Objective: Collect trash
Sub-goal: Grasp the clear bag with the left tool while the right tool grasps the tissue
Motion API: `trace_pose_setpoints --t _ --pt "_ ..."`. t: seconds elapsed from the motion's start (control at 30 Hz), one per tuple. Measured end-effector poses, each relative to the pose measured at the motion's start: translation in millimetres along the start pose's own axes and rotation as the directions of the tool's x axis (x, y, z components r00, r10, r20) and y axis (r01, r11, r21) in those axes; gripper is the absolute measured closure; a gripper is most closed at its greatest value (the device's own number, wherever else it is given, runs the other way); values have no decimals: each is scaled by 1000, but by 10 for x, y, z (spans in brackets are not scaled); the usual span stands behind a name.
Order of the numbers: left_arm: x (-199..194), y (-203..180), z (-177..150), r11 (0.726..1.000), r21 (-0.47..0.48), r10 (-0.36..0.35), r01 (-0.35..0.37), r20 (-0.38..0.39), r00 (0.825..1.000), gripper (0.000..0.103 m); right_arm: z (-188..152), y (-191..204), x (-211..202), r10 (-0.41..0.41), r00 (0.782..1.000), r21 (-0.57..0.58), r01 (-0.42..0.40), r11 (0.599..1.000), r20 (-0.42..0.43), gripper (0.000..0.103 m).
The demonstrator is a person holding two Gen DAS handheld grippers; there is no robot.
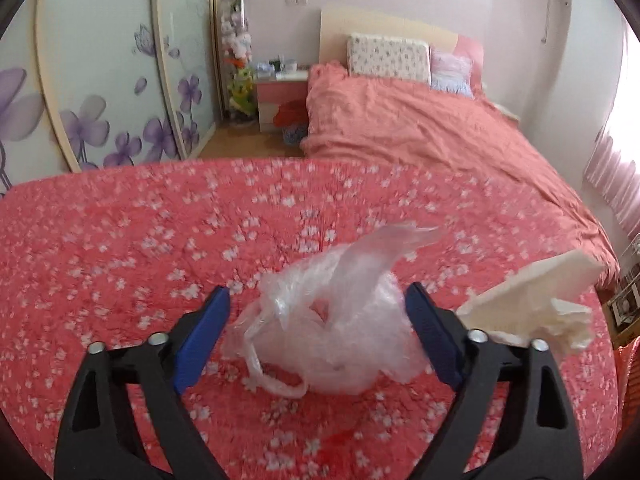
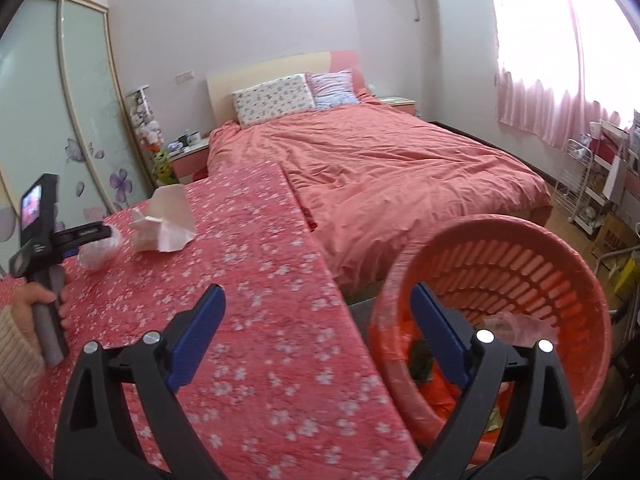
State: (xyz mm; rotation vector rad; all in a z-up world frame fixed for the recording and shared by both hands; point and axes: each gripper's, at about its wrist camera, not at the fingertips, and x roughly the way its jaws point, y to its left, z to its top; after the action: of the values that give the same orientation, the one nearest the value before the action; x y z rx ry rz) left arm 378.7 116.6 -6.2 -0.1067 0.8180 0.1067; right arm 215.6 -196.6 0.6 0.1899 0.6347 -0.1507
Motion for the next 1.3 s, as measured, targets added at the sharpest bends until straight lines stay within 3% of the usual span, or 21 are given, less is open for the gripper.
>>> trace_pose_setpoints --t 0.13,0.2,0.3,0.6,0.73,0.8,1.1,1.2,1.3 --pt "64 88 -46 998 -37 -53 51 -48 997 42 12 183 46 27 1000 -29 -27 999 -4 12" --pt "28 89 -52 997 -25 -71 70 -43 997 62 19 281 68 46 999 -41 -46 998 -10 12" --pt "-66 106 -90 997 -10 -80 80 -32 996 73 40 448 103 74 997 -60 -75 995 -17 12" --pt "-426 523 -220 997 -16 -75 76 15 997 76 214 1043 395 180 982 -108 -185 977 -57 12" --pt "-590 692 -279 999 1 -52 52 45 998 76 325 1352 661 211 974 -125 -220 968 -80 24" --pt "-659 766 -313 999 8 -44 43 55 998 76 380 1520 787 213 973 -135 -224 965 -89 31" --pt "-765 898 -416 998 18 -66 65 68 996 76 530 1985 1215 139 987 -147 -149 978 -79 33" --pt "-776 935 -448 997 23 -72 70 67 995 76 501 2027 1366 105 987 -162 -124 979 -119 55" --pt "-767 932 -439 997 30 -73 71 68 995 76 467 1989 1396 104 987 -143 -122 982 -125 59"
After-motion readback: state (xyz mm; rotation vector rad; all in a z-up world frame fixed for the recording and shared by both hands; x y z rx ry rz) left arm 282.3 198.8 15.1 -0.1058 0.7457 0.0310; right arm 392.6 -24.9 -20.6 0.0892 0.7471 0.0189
